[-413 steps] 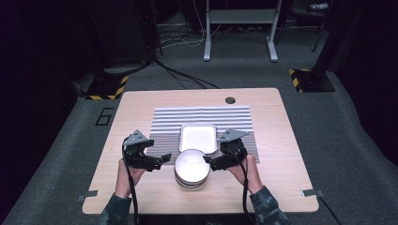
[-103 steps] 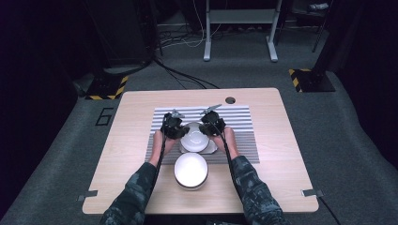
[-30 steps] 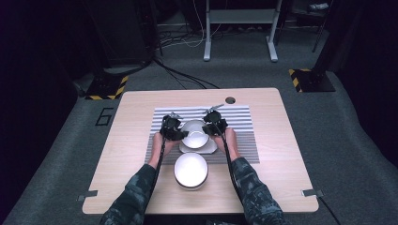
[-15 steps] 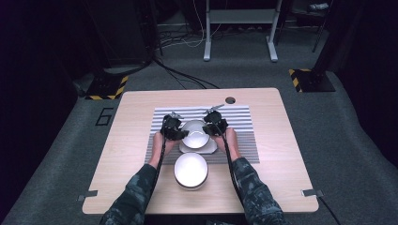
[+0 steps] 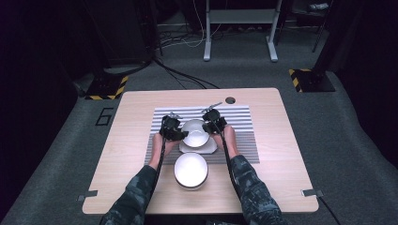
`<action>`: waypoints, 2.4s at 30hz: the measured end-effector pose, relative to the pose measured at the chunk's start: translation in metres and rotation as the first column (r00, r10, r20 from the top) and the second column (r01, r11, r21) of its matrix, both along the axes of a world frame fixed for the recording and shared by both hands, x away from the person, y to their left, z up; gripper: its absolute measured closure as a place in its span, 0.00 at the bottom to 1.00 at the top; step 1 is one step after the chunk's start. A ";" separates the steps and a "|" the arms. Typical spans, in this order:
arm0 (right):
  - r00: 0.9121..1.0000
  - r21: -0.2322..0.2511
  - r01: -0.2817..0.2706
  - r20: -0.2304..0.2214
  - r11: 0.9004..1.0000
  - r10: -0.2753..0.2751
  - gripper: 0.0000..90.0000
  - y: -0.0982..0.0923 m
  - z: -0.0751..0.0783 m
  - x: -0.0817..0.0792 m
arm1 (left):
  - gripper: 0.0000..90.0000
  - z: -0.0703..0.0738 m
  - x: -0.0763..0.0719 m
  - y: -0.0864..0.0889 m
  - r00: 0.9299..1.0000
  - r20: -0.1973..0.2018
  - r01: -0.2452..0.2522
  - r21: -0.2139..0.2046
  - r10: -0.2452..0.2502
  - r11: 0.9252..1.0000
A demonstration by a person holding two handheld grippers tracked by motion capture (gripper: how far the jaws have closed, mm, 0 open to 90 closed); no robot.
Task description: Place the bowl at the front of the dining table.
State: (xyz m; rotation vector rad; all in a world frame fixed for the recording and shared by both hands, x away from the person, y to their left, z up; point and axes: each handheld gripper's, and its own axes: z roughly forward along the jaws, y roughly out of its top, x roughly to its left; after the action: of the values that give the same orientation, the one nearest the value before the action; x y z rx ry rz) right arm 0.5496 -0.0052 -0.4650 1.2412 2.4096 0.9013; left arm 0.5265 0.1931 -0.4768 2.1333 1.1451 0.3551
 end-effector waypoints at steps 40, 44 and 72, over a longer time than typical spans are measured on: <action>1.000 0.088 0.012 0.003 0.996 -0.013 0.09 -0.023 0.008 -0.017 | 0.08 0.015 -0.015 0.021 0.999 0.016 -0.037 -0.062 0.038 0.997; 1.000 0.096 0.002 0.021 0.995 -0.004 0.06 -0.029 0.013 -0.025 | 0.05 0.016 -0.019 0.028 0.999 0.021 -0.039 -0.064 0.040 0.997; 0.992 0.130 0.024 0.124 0.991 -0.040 0.04 -0.088 0.024 -0.085 | 0.03 0.023 -0.080 0.069 0.993 0.115 -0.018 -0.033 0.022 0.999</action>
State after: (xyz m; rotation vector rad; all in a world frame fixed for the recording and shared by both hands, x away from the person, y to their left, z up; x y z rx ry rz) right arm 0.4648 -0.0936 -0.4411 1.2240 2.2586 1.1061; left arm 0.4468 0.2620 -0.4537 2.0474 1.0994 0.4603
